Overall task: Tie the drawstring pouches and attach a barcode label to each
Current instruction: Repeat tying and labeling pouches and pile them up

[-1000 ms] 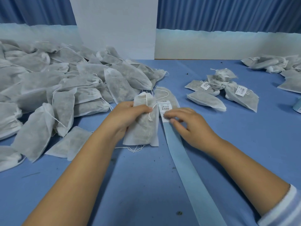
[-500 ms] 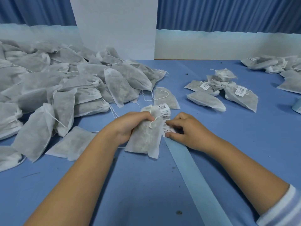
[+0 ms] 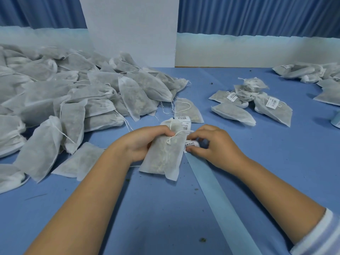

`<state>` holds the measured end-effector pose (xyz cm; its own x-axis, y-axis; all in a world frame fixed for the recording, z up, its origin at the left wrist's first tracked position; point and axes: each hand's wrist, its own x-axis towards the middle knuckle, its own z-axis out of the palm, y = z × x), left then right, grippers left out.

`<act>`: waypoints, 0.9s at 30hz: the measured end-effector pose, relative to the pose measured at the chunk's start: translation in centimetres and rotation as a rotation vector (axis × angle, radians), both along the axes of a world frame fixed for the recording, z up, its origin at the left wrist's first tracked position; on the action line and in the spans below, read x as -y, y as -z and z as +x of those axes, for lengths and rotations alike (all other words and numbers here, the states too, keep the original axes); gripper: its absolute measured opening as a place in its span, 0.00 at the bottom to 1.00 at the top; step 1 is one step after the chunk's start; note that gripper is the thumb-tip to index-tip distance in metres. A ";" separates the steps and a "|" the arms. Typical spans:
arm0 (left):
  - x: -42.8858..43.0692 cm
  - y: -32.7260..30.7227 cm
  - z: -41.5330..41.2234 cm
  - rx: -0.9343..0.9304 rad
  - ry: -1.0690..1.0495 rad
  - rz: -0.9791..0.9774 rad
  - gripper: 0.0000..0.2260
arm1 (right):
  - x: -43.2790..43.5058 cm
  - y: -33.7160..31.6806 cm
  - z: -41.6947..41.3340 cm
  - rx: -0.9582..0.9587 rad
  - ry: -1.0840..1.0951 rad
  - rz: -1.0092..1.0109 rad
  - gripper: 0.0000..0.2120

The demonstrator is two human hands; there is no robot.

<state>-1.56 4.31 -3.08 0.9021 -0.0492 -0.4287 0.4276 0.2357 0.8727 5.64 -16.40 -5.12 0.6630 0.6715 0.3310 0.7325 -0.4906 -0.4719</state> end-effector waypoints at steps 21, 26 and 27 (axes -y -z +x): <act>0.3 -0.2 -0.1 -0.032 -0.105 -0.111 0.22 | 0.0 -0.3 -0.4 0.042 0.104 0.202 0.06; 0.0 0.0 0.0 -0.009 -0.098 -0.077 0.13 | 0.0 -0.4 -0.7 0.013 0.001 0.302 0.05; -0.1 0.0 0.1 -0.014 -0.095 -0.065 0.09 | 0.0 -0.4 -0.8 -0.012 -0.018 0.331 0.05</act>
